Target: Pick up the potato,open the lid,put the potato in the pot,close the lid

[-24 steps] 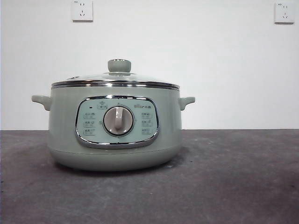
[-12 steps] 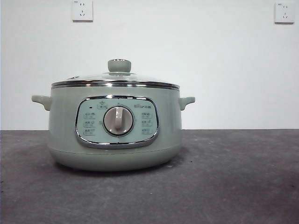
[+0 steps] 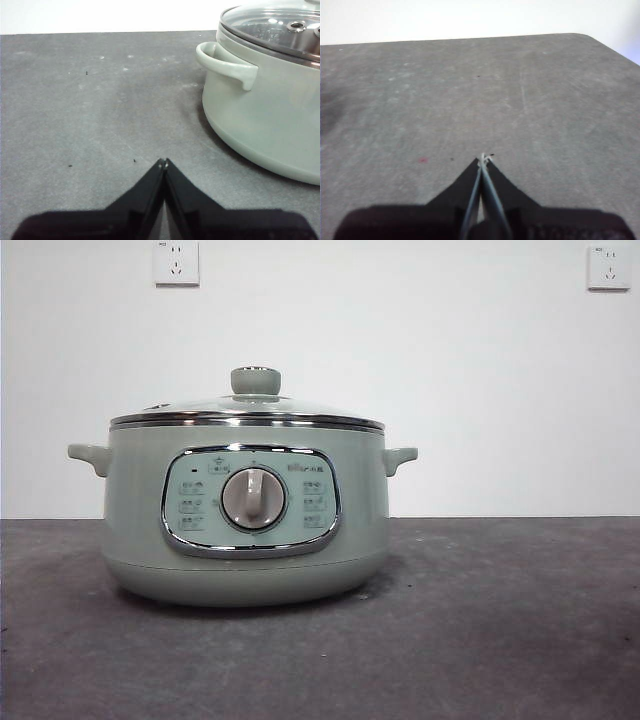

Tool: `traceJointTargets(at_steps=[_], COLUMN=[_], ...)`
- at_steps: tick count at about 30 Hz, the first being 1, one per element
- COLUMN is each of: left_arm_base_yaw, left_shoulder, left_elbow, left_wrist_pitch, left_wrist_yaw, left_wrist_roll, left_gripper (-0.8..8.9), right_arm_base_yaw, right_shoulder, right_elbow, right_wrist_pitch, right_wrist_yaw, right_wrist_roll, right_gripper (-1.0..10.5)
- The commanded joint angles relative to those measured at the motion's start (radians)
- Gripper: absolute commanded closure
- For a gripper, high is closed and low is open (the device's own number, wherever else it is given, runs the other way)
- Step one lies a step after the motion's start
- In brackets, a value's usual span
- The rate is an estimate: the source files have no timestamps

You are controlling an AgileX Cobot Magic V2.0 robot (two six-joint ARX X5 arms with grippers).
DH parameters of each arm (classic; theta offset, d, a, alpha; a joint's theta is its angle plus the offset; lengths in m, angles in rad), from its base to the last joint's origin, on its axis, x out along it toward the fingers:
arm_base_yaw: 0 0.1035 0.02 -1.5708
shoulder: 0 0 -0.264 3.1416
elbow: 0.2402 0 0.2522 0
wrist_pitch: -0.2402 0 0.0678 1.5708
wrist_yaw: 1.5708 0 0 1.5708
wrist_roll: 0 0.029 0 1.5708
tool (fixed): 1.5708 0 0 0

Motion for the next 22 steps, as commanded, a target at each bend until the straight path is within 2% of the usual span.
traceJointTargets(at_steps=[1, 22], left_arm_base_yaw=[0.003, 0.003], left_shoulder=[0.0, 0.0], left_elbow=[-0.011, -0.011], left_wrist_pitch=[0.001, 0.001], left_wrist_yaw=[0.004, 0.004], left_wrist_roll=[0.007, 0.007], left_gripper=[8.15, 8.15], right_arm_base_yaw=[-0.02, -0.002], right_shoulder=[-0.002, -0.002], right_elbow=[-0.009, -0.009], right_wrist_pitch=[0.011, 0.011], right_wrist_yaw=[0.0, 0.0], right_wrist_roll=[0.003, 0.003], right_gripper=[9.5, 9.5])
